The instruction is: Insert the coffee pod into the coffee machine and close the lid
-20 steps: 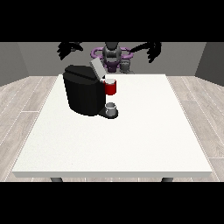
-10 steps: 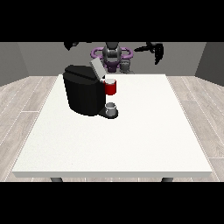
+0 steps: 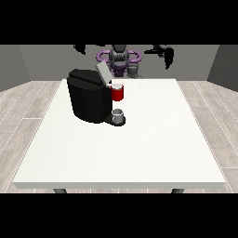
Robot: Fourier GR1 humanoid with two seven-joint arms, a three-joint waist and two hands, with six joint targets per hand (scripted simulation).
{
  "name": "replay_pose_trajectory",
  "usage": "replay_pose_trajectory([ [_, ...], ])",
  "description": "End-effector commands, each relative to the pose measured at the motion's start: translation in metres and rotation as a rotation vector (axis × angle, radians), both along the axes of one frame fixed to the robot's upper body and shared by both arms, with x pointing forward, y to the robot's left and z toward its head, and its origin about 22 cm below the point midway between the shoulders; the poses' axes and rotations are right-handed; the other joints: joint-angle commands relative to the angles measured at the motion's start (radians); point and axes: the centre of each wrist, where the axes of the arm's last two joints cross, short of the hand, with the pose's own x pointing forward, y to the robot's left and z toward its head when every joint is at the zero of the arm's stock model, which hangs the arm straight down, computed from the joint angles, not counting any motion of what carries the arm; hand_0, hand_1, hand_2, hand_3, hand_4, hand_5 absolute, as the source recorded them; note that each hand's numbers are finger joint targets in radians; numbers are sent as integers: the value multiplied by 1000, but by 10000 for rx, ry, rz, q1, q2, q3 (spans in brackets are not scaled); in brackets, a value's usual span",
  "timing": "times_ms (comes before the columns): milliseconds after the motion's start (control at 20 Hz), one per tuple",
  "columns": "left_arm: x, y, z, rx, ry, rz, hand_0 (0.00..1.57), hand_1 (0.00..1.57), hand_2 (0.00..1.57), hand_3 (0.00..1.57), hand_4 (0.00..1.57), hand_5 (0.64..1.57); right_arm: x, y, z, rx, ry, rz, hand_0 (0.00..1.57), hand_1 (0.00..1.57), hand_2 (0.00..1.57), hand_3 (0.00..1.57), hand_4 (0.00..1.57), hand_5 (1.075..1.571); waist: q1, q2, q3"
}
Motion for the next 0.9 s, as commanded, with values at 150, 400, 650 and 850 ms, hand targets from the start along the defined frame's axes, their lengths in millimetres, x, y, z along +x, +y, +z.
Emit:
replay_pose_trajectory([
  [150,-11,-19,19,-220,-604,-26,0,0,0,0,103,1571,22,0,-6,482,65,-7,0,0,0,0,0,1571,285,637,3],
  [400,-19,2,31,-628,-934,122,0,0,0,0,0,1571,28,-6,-9,531,-46,-186,0,0,0,0,0,1571,457,1385,3],
  [650,-27,1,52,-611,-1042,251,0,0,0,0,0,1571,46,-5,-2,412,-8,-40,0,0,0,0,0,1571,489,1672,2],
  [850,-45,17,40,-75,-769,747,0,0,0,0,0,1571,56,24,15,330,18,363,0,0,0,0,0,1571,-38,1693,-1],
])
